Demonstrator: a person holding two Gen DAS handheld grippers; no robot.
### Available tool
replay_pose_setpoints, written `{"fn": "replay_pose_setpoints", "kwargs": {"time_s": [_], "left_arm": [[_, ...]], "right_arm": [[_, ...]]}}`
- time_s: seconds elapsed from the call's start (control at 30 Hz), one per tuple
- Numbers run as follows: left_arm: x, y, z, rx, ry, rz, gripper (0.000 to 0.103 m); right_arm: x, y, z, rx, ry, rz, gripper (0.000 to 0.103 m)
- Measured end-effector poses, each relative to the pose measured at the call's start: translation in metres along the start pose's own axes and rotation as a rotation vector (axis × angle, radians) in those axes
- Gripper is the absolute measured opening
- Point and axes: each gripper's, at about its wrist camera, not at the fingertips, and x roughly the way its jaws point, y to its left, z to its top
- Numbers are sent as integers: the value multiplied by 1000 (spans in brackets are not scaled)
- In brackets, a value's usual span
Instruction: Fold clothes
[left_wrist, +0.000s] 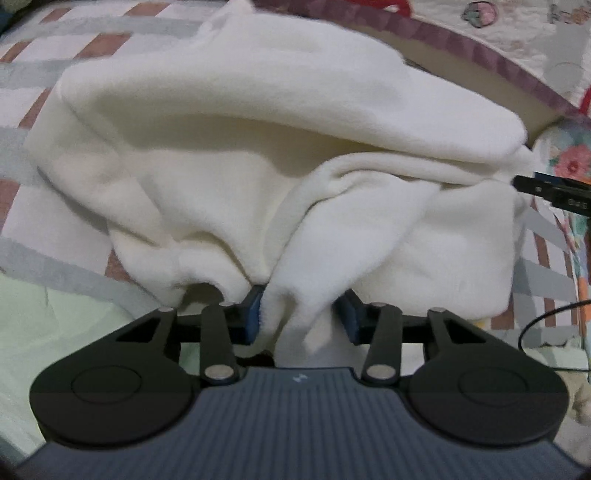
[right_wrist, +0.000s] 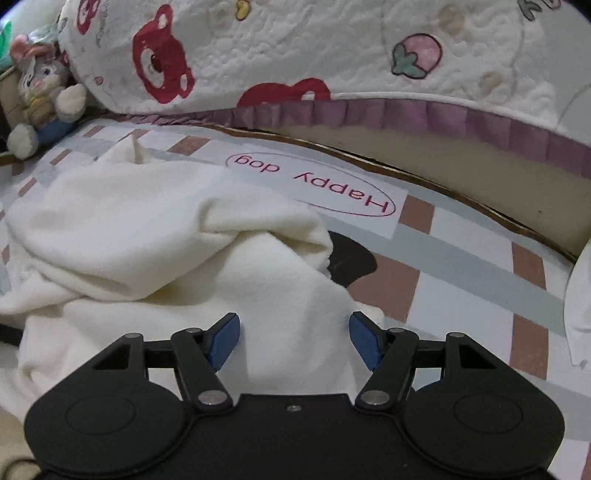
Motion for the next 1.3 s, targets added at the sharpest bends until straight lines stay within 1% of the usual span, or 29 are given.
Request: {"fn": "replay_pose_setpoints", "kwargs": {"time_s": [0.07, 0.1, 0.13, 0.17, 0.2, 0.3, 0.37, 0.4, 0.43, 0.47, 0.5, 0.63, 0.67, 0.7, 0.73, 0.77, 0.8, 0.83, 0.87, 0.9, 0.93, 0.97, 1.07, 1.13, 1.17, 1.2, 1.23, 1.27, 1.3], "left_arm": [[-2, 10, -1, -75, 13, -19, 45], [-8, 21, -5, -148, 5, -65, 46], [-12, 32, -8, -221, 2, -109, 51], [-14, 42, -12, -284, 12, -145, 52], [-12, 47, -15, -314, 36, -172, 52], [-3, 47, -16, -339, 128, -267, 54], [-4, 45, -19, -376, 158, -337, 54], [-8, 45, -22, -404, 160, -354, 55], [-14, 44, -26, -430, 152, -368, 59], [-19, 43, -30, -442, 148, -379, 64], [-22, 41, -34, -425, 155, -379, 65], [-12, 31, -38, -368, 177, -283, 66], [-10, 28, -37, -365, 169, -279, 69], [-8, 24, -36, -368, 150, -284, 71], [-6, 20, -35, -370, 132, -289, 76], [-4, 16, -34, -367, 115, -295, 78], [-2, 12, -33, -352, 102, -296, 78], [-2, 11, -32, -336, 95, -285, 72], [-2, 9, -31, -316, 88, -272, 46], [-2, 7, -30, -289, 80, -255, 27], [-3, 4, -28, -261, 68, -239, 19], [-5, 0, -27, -237, 51, -224, 18], [-20, -10, -24, -179, -27, -179, 18], [-25, -16, -23, -136, -63, -129, 19], [-24, -17, -23, -131, -67, -125, 20], [-23, -15, -24, -135, -62, -128, 20], [-22, -13, -24, -144, -54, -133, 22], [-17, -9, -24, -163, -37, -143, 22], [-10, -6, -23, -184, -9, -164, 22]], "right_arm": [[-1, -4, -3, 1, -37, -29, 71], [-2, -7, -2, -1, -58, -47, 71], [-3, -10, 0, -1, -83, -61, 71], [-5, -13, 2, 0, -107, -75, 71], [-6, -16, 3, -3, -130, -84, 71], [-9, -20, 0, -32, -178, -66, 71], [-6, -23, -3, -27, -167, -43, 71], [-4, -24, -4, -25, -162, -32, 71], [-2, -26, -6, -18, -154, -22, 71], [0, -29, -6, 3, -140, -20, 71], [2, -31, -7, 29, -127, -22, 71], [-2, -45, -8, 158, -130, -18, 70], [-5, -45, -7, 174, -130, -63, 68], [-8, -44, -5, 190, -124, -130, 67], [-15, -39, -1, 197, -109, -234, 65], [-22, -35, 0, 187, -121, -251, 63], [-28, -33, 1, 175, -134, -252, 58], [-32, -32, 1, 161, -149, -206, 53], [-32, -33, 0, 158, -146, -176, 50], [-32, -33, -1, 157, -140, -150, 37], [-28, -34, -4, 163, -126, -132, 13], [-24, -34, -7, 175, -110, -118, 1], [-13, -33, -17, 241, -73, -97, 3], [-8, -31, -21, 267, -70, -60, 11], [-9, -31, -21, 273, -82, -37, 18], [-11, -31, -21, 279, -94, -14, 38], [-12, -30, -22, 285, -107, 5, 56], [-14, -30, -23, 291, -127, 24, 61], [-14, -34, -25, 284, -147, 75, 70]]}}
